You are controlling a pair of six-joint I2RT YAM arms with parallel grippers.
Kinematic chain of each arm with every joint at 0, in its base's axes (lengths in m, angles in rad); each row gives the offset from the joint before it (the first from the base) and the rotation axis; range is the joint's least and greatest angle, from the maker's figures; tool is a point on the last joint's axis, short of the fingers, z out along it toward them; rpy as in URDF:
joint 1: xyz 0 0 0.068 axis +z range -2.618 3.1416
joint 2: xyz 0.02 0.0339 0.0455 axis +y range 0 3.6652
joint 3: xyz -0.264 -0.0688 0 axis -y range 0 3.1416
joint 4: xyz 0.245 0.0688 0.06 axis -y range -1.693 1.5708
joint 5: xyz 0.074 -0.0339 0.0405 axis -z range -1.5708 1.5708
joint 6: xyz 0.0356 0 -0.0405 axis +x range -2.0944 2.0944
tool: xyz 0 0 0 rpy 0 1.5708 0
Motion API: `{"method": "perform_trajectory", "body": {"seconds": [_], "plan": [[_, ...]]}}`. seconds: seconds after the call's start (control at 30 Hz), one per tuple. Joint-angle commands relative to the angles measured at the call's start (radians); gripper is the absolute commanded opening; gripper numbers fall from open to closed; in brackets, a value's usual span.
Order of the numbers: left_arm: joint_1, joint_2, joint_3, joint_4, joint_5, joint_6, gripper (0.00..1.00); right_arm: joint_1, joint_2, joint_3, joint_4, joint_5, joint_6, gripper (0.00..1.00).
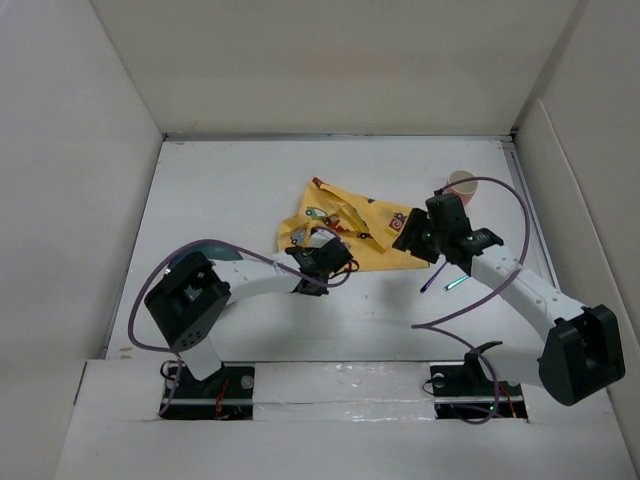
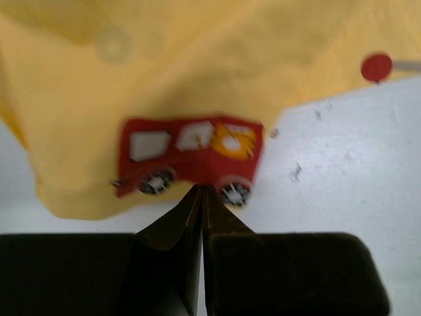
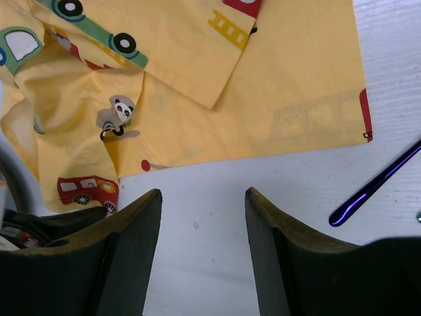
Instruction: Set the dinner table for one person
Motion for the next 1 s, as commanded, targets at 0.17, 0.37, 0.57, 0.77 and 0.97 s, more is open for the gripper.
{"method": "perform_trajectory", "body": {"seconds": [0.17,0.37,0.57,0.77,0.97], "plan": [[0.242,-0.139,0.148,-0.046,-0.098,0.194,0.0,-0.006,-0.006,-0.025,0.015,-0.003,-0.007,0.59],[0.382,-0.113,0.217,-0.036,0.075,0.297,0.0,-0.015,0.012,0.007,-0.001,-0.035,-0.022,0.6],[0.083,-0.128,0.17,-0.068,0.115,0.367,0.0,-0.028,-0.005,-0.011,-0.002,-0.018,-0.024,0.38],[0.061,-0.11,0.044,-0.007,0.205,0.316,0.25,-0.048,-0.037,-0.02,-0.011,-0.027,-0.031,0.1],[0.017,-0.058,0.004,0.004,0.176,0.314,0.29,-0.077,-0.065,-0.04,-0.013,-0.038,-0.033,0.19]]}}
